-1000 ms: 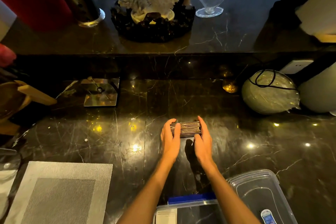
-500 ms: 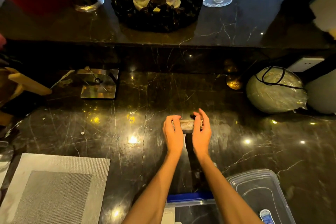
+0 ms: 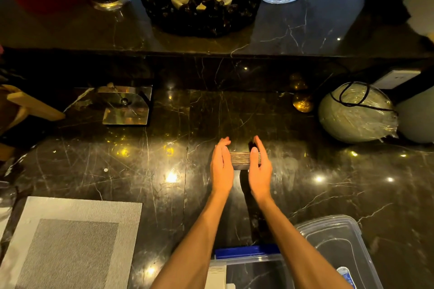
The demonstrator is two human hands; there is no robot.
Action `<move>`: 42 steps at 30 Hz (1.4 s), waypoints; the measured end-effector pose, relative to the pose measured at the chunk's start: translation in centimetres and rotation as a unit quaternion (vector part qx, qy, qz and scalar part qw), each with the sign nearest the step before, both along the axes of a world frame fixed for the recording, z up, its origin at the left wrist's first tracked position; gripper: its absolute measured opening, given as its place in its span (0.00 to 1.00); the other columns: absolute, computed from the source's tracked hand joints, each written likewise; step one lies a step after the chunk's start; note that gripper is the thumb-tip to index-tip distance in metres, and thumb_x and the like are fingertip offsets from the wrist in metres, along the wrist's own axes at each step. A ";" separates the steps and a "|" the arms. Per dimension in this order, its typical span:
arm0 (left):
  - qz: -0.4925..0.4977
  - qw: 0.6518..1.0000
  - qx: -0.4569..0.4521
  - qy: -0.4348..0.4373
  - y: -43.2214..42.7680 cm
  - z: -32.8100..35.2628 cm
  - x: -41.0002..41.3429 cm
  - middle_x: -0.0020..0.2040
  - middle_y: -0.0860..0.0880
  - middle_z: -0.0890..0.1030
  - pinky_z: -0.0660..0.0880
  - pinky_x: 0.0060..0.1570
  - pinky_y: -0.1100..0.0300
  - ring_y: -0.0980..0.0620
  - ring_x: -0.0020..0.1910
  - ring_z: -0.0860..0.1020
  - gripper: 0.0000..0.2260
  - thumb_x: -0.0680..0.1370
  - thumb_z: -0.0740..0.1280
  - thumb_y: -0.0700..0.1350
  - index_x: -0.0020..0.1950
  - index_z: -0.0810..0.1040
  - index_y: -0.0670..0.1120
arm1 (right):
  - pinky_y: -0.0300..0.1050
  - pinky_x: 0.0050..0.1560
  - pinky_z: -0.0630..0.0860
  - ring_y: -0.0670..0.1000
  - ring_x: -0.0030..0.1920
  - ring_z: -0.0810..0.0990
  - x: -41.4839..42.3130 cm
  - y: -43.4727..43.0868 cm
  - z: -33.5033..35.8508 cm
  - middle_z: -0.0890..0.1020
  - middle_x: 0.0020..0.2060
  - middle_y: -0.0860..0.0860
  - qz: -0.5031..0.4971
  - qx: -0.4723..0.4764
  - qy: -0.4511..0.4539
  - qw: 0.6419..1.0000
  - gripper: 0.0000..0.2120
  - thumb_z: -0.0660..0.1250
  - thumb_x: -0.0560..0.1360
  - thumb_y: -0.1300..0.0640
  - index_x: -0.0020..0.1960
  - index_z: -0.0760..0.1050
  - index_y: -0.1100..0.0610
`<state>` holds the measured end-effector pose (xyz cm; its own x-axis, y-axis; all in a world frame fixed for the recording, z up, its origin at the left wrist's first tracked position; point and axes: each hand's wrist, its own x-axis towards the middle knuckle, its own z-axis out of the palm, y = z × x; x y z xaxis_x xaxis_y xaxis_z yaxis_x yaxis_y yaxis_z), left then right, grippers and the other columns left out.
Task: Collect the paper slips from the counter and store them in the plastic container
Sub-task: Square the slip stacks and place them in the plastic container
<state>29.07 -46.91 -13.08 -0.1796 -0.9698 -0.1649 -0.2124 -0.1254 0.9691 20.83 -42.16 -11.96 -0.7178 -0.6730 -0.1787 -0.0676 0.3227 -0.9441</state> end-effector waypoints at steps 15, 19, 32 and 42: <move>0.021 0.999 -0.016 -0.039 -0.1 -0.3 0.4 0.45 0.43 0.79 0.78 0.43 0.55 0.43 0.47 0.79 0.08 0.81 0.57 0.41 0.47 0.75 0.45 | 0.28 0.37 0.74 0.40 0.39 0.79 0.4 -0.8 1.1 0.79 0.38 0.44 -0.005 -0.021 0.045 0.999 0.14 0.58 0.81 0.55 0.42 0.73 0.39; 0.043 0.998 -0.012 -0.041 0.1 -0.2 0.4 0.46 0.45 0.79 0.79 0.46 0.47 0.44 0.49 0.79 0.09 0.83 0.56 0.44 0.46 0.74 0.49 | 0.37 0.40 0.76 0.48 0.42 0.80 0.5 -0.8 0.7 0.80 0.40 0.50 -0.011 -0.034 0.049 0.998 0.09 0.57 0.81 0.55 0.44 0.73 0.48; -0.019 0.989 0.012 -0.146 -0.9 3.4 0.8 0.41 0.43 0.80 0.72 0.35 0.62 0.44 0.42 0.79 0.12 0.82 0.56 0.46 0.43 0.74 0.45 | 0.44 0.46 0.77 0.50 0.44 0.78 0.9 -0.5 3.1 0.79 0.41 0.54 -0.060 0.012 -0.067 0.996 0.08 0.59 0.82 0.60 0.47 0.76 0.58; -0.167 0.875 -0.154 -0.428 4.8 13.3 6.0 0.43 0.40 0.84 0.73 0.44 0.50 0.36 0.45 0.81 0.17 0.73 0.57 0.51 0.41 0.83 0.44 | 0.40 0.43 0.79 0.45 0.47 0.82 4.9 13.0 11.2 0.83 0.49 0.53 0.176 0.078 -0.246 0.950 0.11 0.63 0.80 0.46 0.56 0.78 0.52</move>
<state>35.11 -42.06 0.25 -0.4002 -0.9087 -0.1185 -0.8516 0.3210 0.4145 25.75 -29.14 -0.75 -0.2567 -0.7938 -0.5514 0.2393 0.5005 -0.8320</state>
